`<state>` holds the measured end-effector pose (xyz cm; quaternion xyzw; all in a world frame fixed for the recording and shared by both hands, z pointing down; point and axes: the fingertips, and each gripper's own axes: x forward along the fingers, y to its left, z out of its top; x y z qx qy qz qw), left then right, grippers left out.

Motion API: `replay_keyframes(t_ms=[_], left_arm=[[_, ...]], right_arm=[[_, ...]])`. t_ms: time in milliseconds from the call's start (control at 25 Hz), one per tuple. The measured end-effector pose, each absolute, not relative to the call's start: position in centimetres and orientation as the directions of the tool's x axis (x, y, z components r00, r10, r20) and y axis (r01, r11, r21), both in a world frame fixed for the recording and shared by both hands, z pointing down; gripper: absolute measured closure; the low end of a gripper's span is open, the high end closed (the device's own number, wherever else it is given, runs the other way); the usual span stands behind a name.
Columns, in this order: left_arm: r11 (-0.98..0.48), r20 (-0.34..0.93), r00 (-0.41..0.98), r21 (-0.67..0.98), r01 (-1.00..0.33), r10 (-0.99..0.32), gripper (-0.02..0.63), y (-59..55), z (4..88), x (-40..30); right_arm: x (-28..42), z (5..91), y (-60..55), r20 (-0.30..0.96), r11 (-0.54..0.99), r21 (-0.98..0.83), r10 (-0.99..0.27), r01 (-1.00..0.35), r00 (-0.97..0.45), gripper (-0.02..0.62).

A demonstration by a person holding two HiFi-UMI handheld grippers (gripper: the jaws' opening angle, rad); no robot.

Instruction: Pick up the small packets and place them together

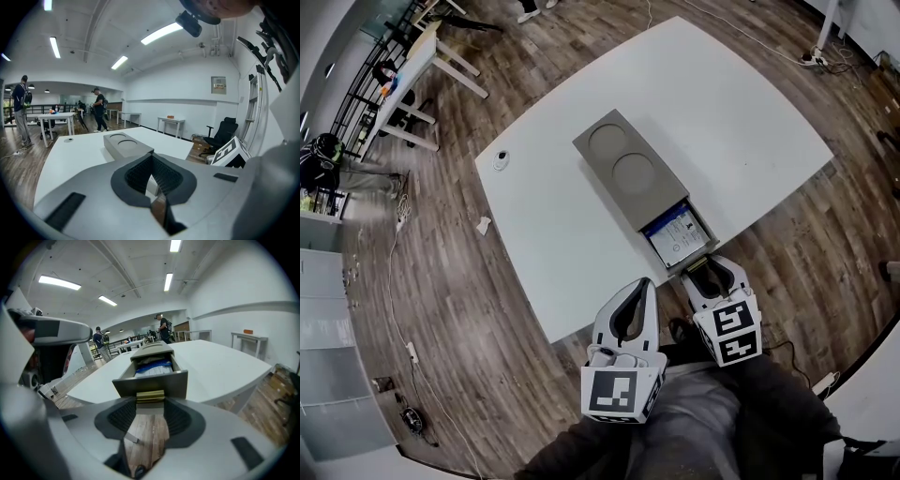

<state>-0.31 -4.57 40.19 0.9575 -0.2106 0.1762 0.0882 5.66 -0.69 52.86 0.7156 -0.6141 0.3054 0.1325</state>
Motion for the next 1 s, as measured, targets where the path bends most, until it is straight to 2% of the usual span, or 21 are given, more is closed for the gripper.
replay_keyframes(t_ms=[1000], left_arm=[[-0.922, 0.356, 0.869, 0.045, -0.384, -0.345, 0.612, -0.8, 39.0, -1.3]], right_arm=[[4.3, 53.0, 4.0, 0.567, -0.233, -0.194, -0.820, -0.953, 0.085, 0.403]])
